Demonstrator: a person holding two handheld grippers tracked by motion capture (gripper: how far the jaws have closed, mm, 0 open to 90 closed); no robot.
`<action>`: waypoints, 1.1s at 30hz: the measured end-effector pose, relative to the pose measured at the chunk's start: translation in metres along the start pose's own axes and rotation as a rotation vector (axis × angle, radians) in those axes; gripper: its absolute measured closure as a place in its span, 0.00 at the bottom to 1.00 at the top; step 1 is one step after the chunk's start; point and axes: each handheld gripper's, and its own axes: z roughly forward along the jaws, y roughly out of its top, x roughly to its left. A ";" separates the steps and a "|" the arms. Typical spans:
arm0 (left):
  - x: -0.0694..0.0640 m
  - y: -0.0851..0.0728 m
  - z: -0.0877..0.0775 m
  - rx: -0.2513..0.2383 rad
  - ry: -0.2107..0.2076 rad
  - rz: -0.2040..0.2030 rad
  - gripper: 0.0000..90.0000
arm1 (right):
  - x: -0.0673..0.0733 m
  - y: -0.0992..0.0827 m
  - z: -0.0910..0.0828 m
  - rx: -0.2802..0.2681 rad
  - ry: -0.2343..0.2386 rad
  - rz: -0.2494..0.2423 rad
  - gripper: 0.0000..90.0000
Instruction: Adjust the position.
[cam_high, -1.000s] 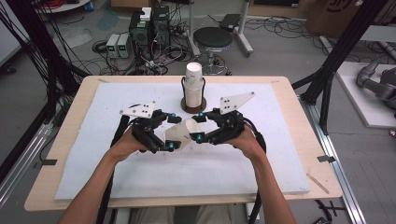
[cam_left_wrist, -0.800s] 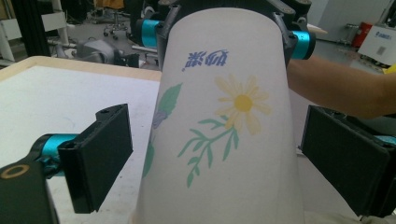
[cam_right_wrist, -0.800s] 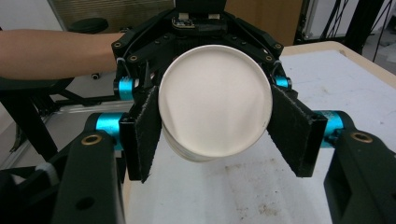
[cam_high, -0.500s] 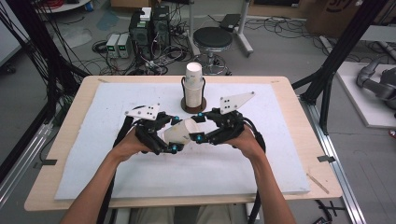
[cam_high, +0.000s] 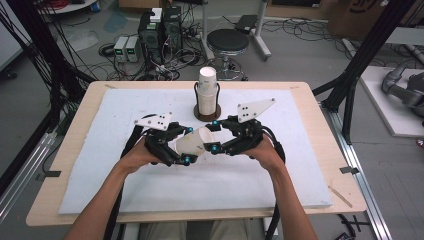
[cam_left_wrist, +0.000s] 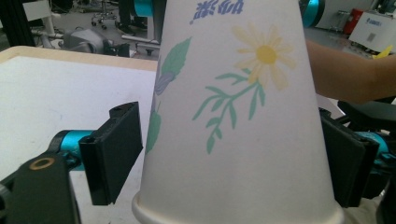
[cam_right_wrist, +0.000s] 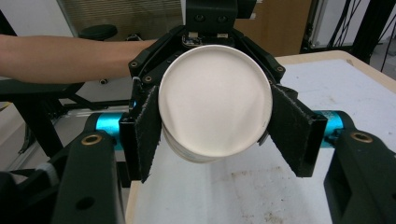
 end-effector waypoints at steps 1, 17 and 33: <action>0.000 0.000 0.000 0.000 -0.002 0.001 0.20 | 0.000 0.000 0.000 0.000 0.000 0.000 0.42; -0.001 0.000 -0.003 0.010 -0.003 0.024 0.35 | -0.001 -0.001 0.001 -0.003 -0.005 -0.006 0.42; -0.003 0.001 -0.005 0.018 0.002 0.035 0.35 | 0.000 -0.002 0.000 -0.017 -0.046 0.016 0.15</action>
